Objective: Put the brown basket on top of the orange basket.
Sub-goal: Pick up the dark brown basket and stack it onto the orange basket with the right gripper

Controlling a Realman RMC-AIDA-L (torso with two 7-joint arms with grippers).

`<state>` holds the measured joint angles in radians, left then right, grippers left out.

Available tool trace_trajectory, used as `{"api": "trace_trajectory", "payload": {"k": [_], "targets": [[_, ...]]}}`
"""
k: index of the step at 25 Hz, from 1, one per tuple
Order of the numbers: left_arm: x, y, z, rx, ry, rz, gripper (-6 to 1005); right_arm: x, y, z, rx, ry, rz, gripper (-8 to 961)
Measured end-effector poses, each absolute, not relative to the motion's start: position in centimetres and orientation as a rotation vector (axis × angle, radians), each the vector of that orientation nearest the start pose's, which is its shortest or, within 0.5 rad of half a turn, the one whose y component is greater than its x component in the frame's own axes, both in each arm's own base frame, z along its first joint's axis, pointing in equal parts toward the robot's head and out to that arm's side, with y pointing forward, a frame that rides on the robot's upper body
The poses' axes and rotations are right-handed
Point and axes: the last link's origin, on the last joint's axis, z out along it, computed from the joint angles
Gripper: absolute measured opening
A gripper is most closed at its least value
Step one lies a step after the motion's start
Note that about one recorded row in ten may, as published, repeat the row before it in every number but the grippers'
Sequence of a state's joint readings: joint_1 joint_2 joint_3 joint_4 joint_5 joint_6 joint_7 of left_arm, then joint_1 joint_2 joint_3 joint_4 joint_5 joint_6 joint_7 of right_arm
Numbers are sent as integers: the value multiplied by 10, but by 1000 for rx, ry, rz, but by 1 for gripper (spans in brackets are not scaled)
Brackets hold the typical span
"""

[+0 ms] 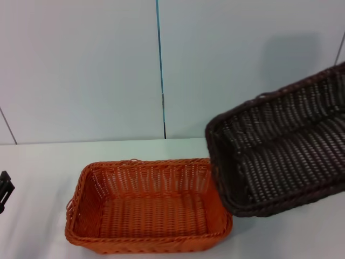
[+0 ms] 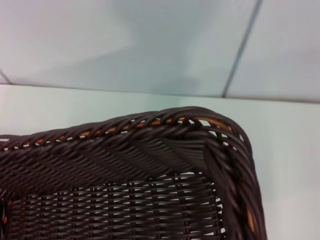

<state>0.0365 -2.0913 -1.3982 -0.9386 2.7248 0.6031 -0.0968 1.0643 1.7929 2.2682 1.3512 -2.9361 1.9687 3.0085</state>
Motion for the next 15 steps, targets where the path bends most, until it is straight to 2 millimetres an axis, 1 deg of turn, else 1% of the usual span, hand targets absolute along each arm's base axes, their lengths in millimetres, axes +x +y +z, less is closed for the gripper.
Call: {"api": "trace_trajectory", "payload": {"k": [1, 8, 10, 11, 12, 15], "targets": [[-340, 299, 28, -1371, -816, -645, 885, 100, 421, 199, 1586, 2156, 1097, 130], [-342, 305, 24, -1452, -800, -568, 885, 94, 422, 186, 1595, 2179, 1036, 130], [-343, 307, 25, -1467, -791, -555, 885, 99, 420, 188, 1637, 2173, 1026, 130], [-343, 308, 26, -1469, -789, -551, 884, 111, 418, 189, 1704, 2155, 1004, 130], [-344, 309, 27, -1474, -788, -546, 884, 111, 418, 189, 1704, 2155, 1004, 130], [-344, 313, 29, -1487, -783, -533, 884, 122, 418, 191, 1784, 2155, 1007, 130]]}}
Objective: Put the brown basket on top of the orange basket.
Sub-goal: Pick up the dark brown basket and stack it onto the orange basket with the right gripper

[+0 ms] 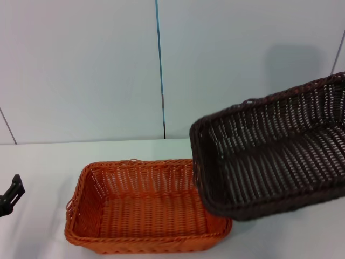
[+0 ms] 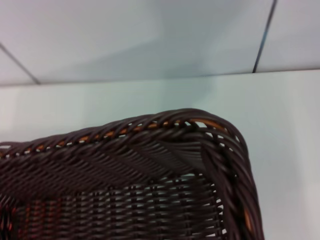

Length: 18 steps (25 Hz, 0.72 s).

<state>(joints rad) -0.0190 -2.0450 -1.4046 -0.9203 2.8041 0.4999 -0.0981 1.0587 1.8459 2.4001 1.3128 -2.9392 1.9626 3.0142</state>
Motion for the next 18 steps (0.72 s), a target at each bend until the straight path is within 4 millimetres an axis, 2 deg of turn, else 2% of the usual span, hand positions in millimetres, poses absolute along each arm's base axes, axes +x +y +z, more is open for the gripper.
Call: {"api": "trace_trajectory", "payload": {"k": [3, 9, 12, 15, 18], "targets": [[-345, 318, 29, -1499, -777, -524, 884, 123, 422, 195, 1766, 2162, 1057, 130], [-345, 322, 28, -1507, -775, -518, 884, 107, 427, 190, 1462, 2107, 1132, 130], [-345, 322, 29, -1499, -778, -519, 884, 94, 430, 185, 1385, 2117, 1140, 130], [-346, 321, 30, -1492, -785, -518, 885, 90, 432, 186, 1458, 2160, 1128, 130], [-348, 319, 31, -1486, -790, -515, 885, 97, 431, 192, 1543, 2165, 1119, 130]]}}
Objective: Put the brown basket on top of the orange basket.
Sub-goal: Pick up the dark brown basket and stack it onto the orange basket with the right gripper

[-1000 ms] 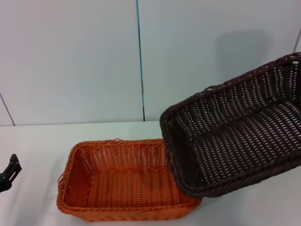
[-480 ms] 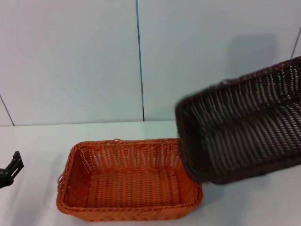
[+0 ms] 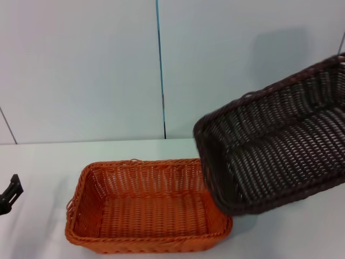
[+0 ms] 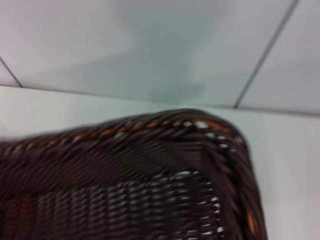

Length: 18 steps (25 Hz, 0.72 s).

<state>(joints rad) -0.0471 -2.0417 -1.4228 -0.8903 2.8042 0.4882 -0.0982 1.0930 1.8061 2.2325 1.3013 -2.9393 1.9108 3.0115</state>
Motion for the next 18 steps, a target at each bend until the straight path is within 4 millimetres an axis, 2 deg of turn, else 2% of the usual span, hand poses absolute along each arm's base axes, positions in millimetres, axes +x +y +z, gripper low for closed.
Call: {"api": "trace_trajectory", "payload": {"k": [8, 15, 18], "targets": [[-350, 318, 32, -1485, -793, -506, 884, 156, 411, 209, 1914, 2058, 995, 129], [-350, 320, 31, -1521, -778, -469, 884, 178, 407, 208, 2059, 2044, 982, 130], [-349, 321, 30, -1530, -768, -462, 884, 181, 408, 200, 2090, 2062, 979, 130]]}}
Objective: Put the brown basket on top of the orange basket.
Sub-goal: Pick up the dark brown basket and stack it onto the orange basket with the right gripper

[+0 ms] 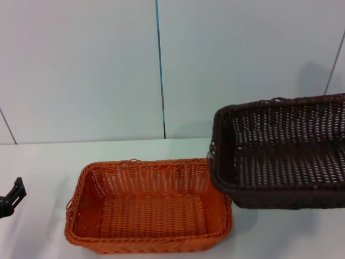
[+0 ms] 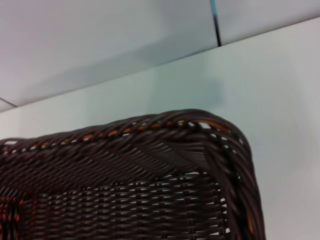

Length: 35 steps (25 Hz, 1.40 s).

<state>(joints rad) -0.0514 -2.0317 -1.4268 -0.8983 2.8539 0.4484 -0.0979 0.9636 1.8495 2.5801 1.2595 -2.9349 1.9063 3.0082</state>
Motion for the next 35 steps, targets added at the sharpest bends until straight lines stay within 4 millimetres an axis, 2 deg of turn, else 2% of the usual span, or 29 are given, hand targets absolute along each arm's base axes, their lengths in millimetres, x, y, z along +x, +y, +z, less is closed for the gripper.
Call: {"api": "trace_trajectory", "payload": {"k": [4, 12, 21, 28, 35], "targets": [[-351, 321, 30, -1536, -766, -453, 885, 177, 415, 188, -2100, -2120, -999, 130], [-356, 318, 31, -1535, -785, -432, 885, 145, 430, 159, -1950, -2213, -892, 130], [-357, 318, 32, -1532, -784, -430, 885, 122, 433, 113, -1858, -2286, -892, 130], [-360, 319, 38, -1534, -777, -415, 885, 105, 434, 91, -1739, -2336, -813, 130], [-365, 317, 44, -1534, -782, -386, 885, 102, 439, 68, -1663, -2330, -752, 130]]}}
